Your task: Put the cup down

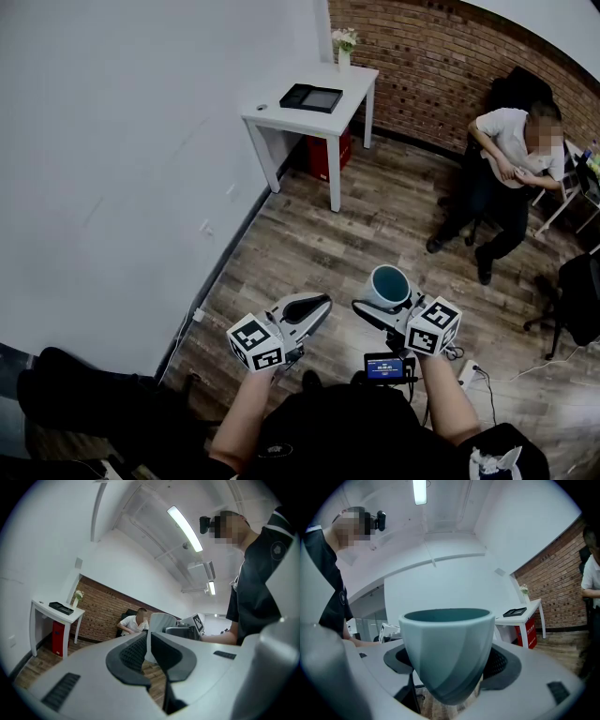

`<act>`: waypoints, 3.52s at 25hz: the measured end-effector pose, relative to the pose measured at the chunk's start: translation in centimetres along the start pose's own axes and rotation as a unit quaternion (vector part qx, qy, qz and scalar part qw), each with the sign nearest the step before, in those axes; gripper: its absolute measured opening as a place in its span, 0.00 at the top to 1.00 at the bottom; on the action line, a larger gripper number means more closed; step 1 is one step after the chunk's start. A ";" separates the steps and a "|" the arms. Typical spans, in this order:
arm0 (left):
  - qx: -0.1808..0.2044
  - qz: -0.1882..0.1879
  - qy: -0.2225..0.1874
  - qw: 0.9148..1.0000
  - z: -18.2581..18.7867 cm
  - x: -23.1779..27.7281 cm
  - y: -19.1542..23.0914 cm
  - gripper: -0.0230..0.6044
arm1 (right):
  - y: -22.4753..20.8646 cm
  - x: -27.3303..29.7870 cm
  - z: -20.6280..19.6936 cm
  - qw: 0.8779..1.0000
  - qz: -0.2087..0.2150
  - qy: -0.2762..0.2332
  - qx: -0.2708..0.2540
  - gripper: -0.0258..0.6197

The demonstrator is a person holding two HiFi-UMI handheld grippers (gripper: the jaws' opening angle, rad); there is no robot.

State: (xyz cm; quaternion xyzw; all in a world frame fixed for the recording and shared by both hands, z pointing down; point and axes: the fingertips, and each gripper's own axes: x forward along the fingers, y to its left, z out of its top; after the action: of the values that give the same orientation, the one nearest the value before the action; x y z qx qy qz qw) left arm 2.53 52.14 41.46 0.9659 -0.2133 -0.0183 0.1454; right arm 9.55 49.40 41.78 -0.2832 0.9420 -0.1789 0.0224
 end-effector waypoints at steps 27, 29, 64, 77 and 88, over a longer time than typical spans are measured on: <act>0.003 0.038 0.017 0.999 -1.5 7.4 1.7 0.92 | -7.9 -4.0 -0.1 0.999 0.010 -0.006 0.030 0.36; 0.000 0.038 0.016 0.999 -1.5 8.1 2.8 0.91 | -8.9 -3.5 0.1 0.999 0.005 -0.005 0.032 0.36; -0.006 0.007 0.013 1.000 7.4 9.9 41.7 0.95 | -30.5 27.6 9.2 0.996 -0.065 0.022 0.052 0.36; -0.001 0.032 0.043 0.999 9.6 15.4 54.2 0.95 | -43.1 37.5 13.2 0.997 -0.025 0.001 0.075 0.36; 0.005 0.017 0.059 0.998 14.0 25.4 65.8 0.95 | -56.7 45.1 19.0 0.997 0.004 0.009 0.083 0.36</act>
State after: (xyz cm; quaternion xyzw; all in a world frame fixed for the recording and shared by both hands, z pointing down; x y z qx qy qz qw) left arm -2.56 -19.30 47.72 0.9622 -0.2213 0.0423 0.1527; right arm 4.29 -25.16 46.47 -0.2746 0.9253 -0.2586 0.0385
